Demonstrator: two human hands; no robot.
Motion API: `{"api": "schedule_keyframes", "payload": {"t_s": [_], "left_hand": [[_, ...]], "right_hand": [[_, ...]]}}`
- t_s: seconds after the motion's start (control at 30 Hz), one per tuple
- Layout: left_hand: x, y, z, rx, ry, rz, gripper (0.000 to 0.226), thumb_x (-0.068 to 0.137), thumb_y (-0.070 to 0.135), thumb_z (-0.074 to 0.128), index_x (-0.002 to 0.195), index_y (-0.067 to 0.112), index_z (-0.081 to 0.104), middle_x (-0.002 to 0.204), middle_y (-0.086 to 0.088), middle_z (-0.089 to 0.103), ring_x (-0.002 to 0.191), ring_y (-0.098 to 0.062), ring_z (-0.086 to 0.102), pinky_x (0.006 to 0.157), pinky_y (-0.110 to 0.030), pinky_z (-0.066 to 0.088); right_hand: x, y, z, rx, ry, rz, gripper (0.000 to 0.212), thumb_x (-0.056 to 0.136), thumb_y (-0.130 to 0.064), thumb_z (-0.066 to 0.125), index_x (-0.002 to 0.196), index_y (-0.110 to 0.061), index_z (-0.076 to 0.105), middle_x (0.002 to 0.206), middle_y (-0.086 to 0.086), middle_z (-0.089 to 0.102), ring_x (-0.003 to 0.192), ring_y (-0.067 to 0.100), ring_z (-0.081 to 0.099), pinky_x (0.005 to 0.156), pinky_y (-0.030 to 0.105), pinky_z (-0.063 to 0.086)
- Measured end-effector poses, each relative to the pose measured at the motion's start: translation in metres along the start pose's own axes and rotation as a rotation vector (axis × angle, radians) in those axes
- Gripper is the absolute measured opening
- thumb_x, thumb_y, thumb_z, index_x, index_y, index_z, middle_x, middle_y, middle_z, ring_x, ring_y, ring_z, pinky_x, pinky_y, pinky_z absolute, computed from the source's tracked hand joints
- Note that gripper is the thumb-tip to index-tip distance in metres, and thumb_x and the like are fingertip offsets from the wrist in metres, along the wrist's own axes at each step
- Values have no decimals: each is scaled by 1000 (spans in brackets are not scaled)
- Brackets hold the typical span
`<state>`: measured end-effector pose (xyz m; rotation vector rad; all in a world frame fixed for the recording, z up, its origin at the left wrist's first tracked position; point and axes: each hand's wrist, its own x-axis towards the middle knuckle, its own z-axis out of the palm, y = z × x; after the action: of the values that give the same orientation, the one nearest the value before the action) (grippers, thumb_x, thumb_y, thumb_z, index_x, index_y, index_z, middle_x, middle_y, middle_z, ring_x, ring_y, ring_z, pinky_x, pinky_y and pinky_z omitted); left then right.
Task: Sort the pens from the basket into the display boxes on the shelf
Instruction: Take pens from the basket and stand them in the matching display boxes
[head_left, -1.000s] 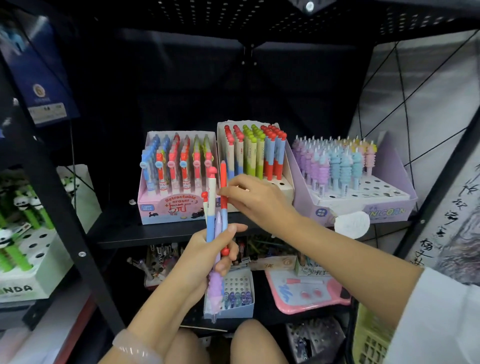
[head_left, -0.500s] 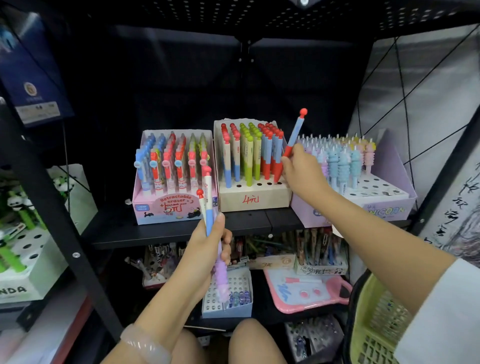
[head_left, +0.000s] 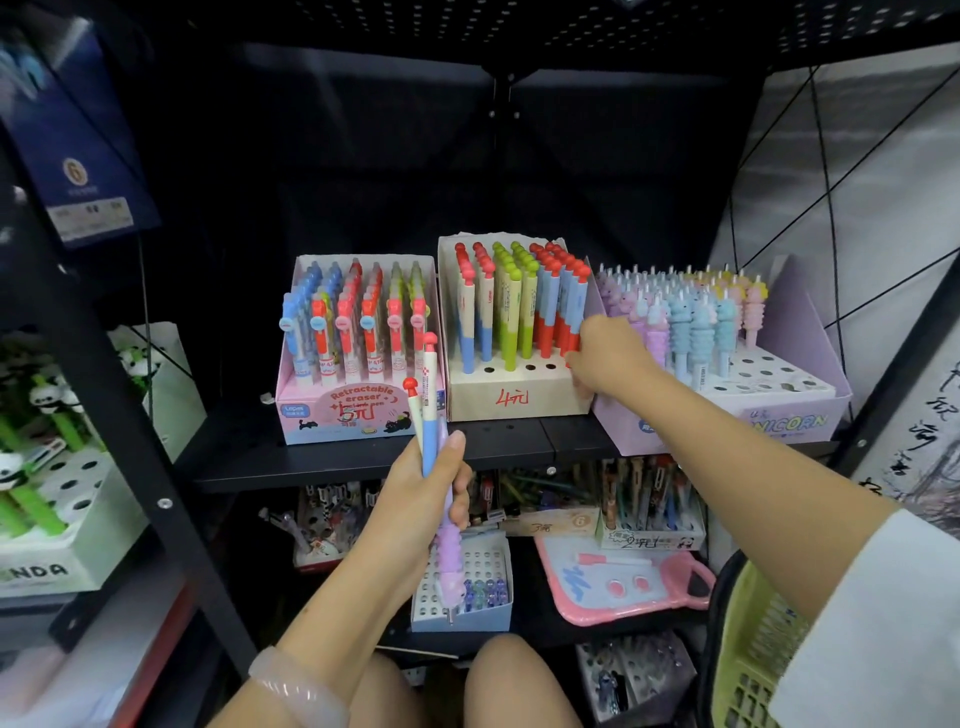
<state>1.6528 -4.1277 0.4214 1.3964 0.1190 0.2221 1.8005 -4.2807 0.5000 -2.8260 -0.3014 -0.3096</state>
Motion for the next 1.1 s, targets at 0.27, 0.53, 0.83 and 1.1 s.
{"api": "schedule_keyframes", "payload": {"t_s": [0.27,0.53,0.83,1.1], "left_hand": [[0,1,0,-6,-25,11,28,95,30,46,76,10,40,54,5,43,39,-8,35,41,-19,36],[2,-4,7,11,-56,18,13,94,22,51,85,14,47,53,4,43,40,-10,35,40,-22,37],[3,-9,-14,59,-15,3,23,95,26,49,78,14,40,56,6,44,43,-8,38,44,-20,39],[6,-7,-18,94,6,31,27,94,26,52,74,14,39,55,5,44,43,-10,39,45,-21,38]], "right_hand": [[-33,-15,-12,90,197,-196,25,92,-32,55,94,-6,59,77,4,56,70,19,53,60,27,39],[-73,-64,4,800,-275,-367,19,90,-23,59,75,-12,63,68,-4,56,56,-4,48,55,10,41],[-29,-48,-20,823,358,-271,18,99,-20,40,82,-23,41,78,6,60,60,9,60,54,23,53],[-16,-57,1,348,288,-325,19,98,-19,44,94,-3,53,74,9,56,65,23,53,59,29,40]]}}
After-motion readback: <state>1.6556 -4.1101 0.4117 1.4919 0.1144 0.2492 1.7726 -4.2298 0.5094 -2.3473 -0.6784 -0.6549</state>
